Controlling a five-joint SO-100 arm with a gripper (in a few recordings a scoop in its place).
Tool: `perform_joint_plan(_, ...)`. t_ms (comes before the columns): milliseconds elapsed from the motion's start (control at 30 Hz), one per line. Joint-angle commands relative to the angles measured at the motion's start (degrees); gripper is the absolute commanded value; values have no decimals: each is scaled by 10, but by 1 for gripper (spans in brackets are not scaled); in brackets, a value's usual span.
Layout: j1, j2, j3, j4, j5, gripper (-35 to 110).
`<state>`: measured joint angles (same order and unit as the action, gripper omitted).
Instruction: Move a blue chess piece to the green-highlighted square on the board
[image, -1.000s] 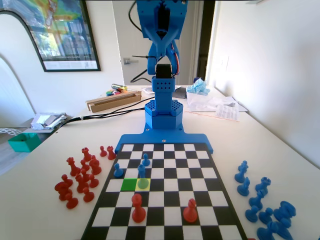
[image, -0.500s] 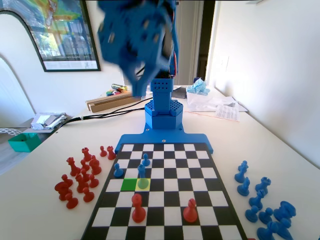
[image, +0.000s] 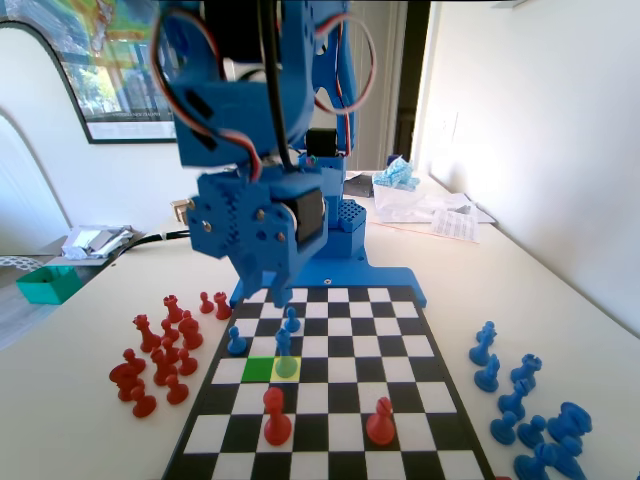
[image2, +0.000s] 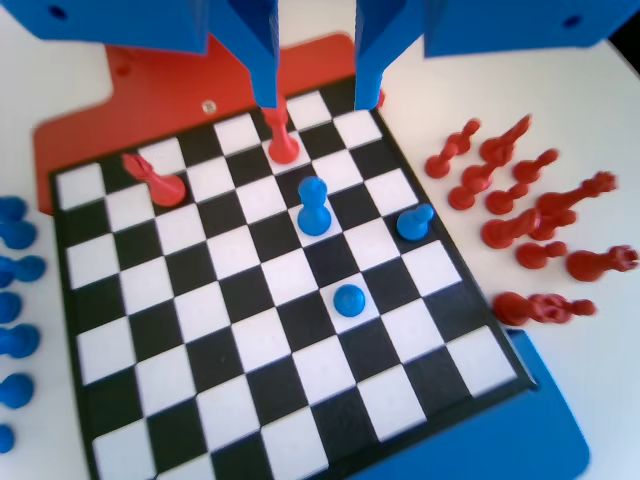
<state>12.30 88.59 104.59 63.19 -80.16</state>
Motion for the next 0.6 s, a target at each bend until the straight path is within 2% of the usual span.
perform_joint_plan(0,8,-10,-13,-17,-3,14)
perform_joint_plan(567,5,-76,20,-80,-22,16)
